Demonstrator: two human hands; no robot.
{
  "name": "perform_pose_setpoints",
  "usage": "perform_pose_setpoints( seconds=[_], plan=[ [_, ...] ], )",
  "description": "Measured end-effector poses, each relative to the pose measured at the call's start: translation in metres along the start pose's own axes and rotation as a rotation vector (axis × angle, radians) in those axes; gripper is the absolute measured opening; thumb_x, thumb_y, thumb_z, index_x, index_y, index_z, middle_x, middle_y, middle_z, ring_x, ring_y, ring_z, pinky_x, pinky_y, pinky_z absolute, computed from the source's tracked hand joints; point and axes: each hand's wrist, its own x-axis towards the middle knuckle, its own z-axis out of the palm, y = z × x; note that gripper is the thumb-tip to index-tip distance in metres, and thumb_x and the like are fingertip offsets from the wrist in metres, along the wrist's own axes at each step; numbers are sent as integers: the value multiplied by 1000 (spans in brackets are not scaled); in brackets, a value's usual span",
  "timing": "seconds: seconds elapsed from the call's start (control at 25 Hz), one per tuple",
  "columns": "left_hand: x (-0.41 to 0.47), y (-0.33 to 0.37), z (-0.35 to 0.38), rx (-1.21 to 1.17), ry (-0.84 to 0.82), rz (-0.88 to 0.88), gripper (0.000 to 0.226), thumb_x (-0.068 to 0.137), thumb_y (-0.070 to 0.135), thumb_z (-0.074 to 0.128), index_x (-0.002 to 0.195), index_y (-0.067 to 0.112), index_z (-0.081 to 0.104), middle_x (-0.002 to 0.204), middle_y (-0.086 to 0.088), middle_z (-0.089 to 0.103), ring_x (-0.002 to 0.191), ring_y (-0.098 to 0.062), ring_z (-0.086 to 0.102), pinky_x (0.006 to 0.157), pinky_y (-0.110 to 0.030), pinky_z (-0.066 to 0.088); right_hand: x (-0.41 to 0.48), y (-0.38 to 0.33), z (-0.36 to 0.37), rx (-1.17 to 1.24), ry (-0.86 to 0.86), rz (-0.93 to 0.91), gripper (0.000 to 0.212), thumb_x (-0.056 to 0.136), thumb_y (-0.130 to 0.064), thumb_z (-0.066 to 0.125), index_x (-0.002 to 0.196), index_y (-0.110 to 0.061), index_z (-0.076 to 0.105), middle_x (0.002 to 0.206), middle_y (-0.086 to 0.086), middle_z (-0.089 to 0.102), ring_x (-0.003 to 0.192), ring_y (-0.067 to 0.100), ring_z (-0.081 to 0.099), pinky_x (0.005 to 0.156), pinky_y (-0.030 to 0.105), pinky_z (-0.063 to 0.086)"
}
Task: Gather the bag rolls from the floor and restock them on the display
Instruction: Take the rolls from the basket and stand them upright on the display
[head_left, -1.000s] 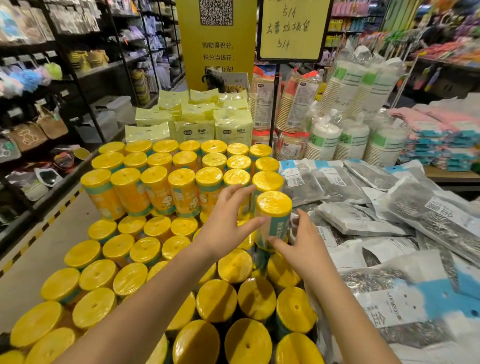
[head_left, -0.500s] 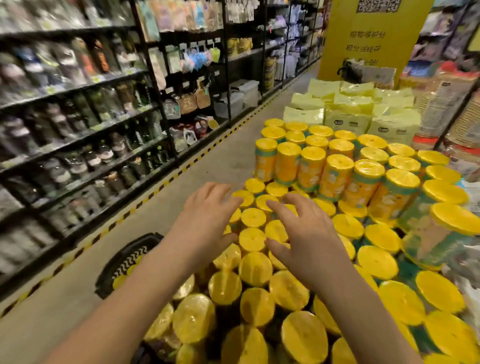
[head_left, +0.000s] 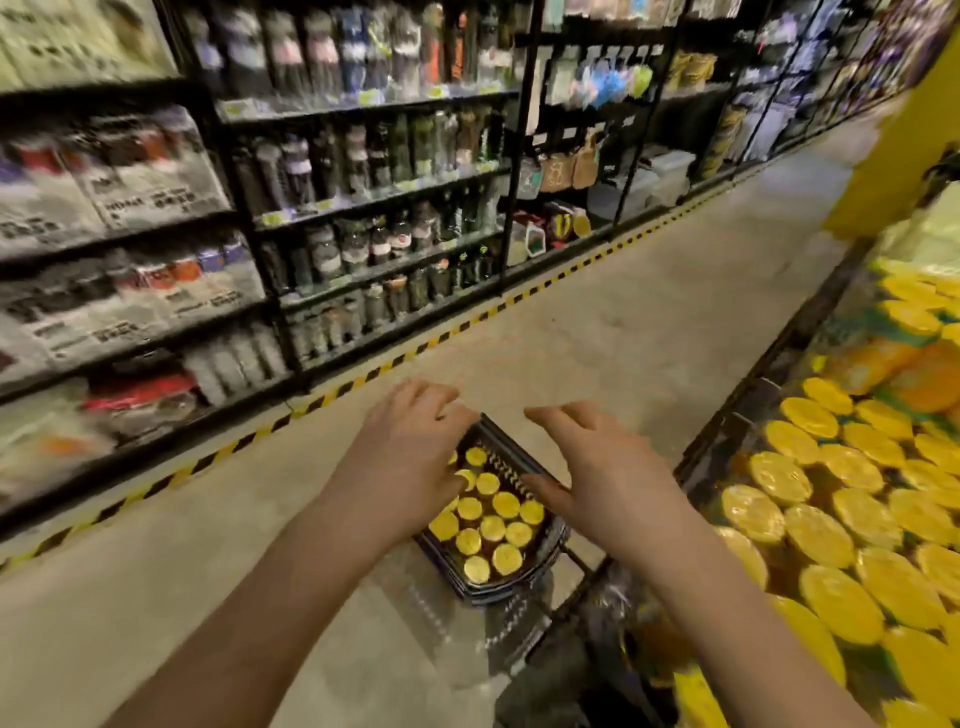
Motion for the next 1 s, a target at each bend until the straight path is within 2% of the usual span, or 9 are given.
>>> perform_pose_setpoints(
  seconds=[0.2, 0.44, 0.68, 1.0],
  plan=[
    [-13, -89, 21, -29, -103, -4, 68, 90, 48, 65, 150, 32, 38, 156, 3, 33, 144, -21, 24, 114, -36, 30, 42, -67, 45, -17, -136, 46, 66, 93, -49, 60, 152, -34, 36, 145, -3, 45, 127, 23, 51, 94, 34, 47],
    [16, -137, 58, -106, -167, -21, 62, 89, 45, 66, 146, 33, 43, 153, 6, 36, 143, -18, 24, 110, -35, 32, 98, -68, 94, 42, -225, 71, 65, 93, -47, 62, 151, -32, 38, 145, -2, 47, 127, 23, 51, 96, 37, 48],
    [114, -160, 101, -96, -249, 1, 55, 89, 41, 65, 140, 30, 48, 148, 6, 40, 139, -19, 30, 108, -36, 37, 205, -18, 132, 20, -251, 57, 64, 90, -45, 65, 147, -27, 41, 140, 2, 50, 124, 27, 52, 95, 39, 47],
    [220, -187, 231, -118, -511, 51, 59, 90, 46, 64, 143, 30, 45, 151, 6, 36, 141, -20, 29, 110, -38, 38, 258, 82, 245, 122, -453, 259, 60, 91, -44, 65, 144, -27, 43, 136, 3, 51, 121, 28, 55, 93, 37, 48]
  ],
)
